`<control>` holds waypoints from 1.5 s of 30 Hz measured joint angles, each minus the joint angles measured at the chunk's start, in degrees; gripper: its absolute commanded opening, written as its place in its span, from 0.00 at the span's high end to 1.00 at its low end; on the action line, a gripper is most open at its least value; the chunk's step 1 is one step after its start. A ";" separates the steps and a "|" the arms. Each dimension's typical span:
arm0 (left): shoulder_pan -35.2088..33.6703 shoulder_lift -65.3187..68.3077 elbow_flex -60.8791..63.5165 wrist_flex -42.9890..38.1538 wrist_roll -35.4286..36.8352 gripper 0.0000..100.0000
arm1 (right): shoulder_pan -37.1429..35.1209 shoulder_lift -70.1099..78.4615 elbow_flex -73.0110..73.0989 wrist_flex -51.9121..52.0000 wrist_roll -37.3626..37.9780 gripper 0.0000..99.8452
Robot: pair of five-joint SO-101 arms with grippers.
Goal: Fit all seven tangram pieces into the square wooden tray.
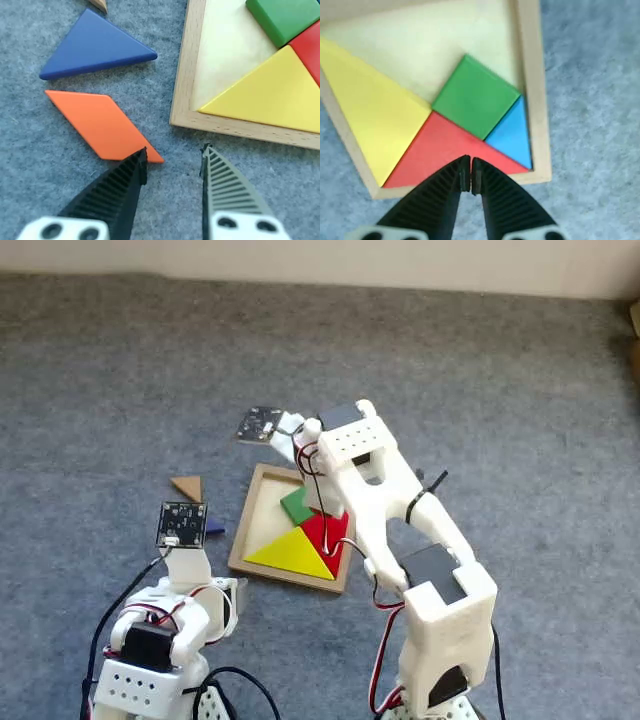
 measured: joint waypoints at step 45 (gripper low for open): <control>0.00 0.00 0.00 0.00 0.00 0.82 | 14.77 -77.36 51.43 -4.84 -20.84 0.99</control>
